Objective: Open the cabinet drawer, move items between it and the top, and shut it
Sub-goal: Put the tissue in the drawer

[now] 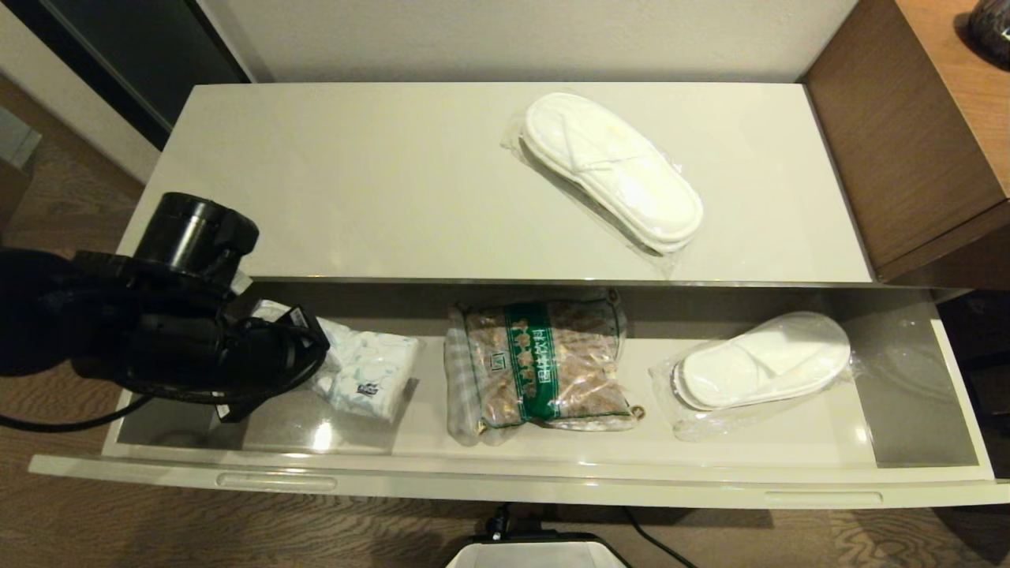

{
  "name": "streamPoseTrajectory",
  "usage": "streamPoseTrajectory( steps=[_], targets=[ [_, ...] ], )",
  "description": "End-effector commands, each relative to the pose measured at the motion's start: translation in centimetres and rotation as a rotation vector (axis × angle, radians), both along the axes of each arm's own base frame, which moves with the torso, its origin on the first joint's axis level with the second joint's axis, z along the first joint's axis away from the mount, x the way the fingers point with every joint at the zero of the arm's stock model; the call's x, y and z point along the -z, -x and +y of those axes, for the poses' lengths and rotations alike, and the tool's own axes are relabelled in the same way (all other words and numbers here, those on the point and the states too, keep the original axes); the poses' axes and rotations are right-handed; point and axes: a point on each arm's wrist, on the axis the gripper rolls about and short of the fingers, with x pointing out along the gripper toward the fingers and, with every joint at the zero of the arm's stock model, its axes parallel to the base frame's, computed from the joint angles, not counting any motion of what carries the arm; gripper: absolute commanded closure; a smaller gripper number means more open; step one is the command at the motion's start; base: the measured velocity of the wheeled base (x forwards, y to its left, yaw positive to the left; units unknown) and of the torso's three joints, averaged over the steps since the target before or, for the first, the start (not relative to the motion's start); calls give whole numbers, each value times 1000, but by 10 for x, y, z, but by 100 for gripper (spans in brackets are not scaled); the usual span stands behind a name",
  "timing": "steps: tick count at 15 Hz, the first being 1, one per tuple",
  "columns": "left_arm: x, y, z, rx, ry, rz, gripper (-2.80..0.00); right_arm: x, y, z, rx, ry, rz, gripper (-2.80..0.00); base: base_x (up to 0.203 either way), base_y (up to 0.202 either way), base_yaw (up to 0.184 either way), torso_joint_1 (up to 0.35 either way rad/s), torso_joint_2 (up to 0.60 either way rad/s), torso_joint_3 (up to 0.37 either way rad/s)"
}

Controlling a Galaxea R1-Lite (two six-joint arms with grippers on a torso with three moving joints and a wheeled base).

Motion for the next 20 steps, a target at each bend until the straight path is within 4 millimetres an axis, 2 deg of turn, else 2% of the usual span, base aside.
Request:
streamPoseTrajectory(
  steps=[1,6,12,13,14,15,20],
  targets=[
    [27,-20,-5,-5,-19,81,0,1,1,0,0,-1,-19,0,0,0,0,0,0,0],
    [54,-60,-14,21,-27,13,0,1,1,0,0,-1,-19,0,0,0,0,0,0,0],
    [69,-73,-17,27,-39,49,0,1,2,0,0,-1,-20,0,0,0,0,0,0,0],
    [70,-73,-17,25,-42,51,-126,1,1,0,0,-1,-19,0,0,0,0,0,0,0],
    [67,-73,-17,29,-40,44,-280,1,1,0,0,-1,-20,0,0,0,0,0,0,0],
    [66,-73,-17,28,-39,40,-280,1,1,0,0,-1,-19,0,0,0,0,0,0,0],
    [21,-49,-12,37,-13,-84,-280,1,1,0,0,-1,-19,0,0,0,0,0,0,0]
  ],
)
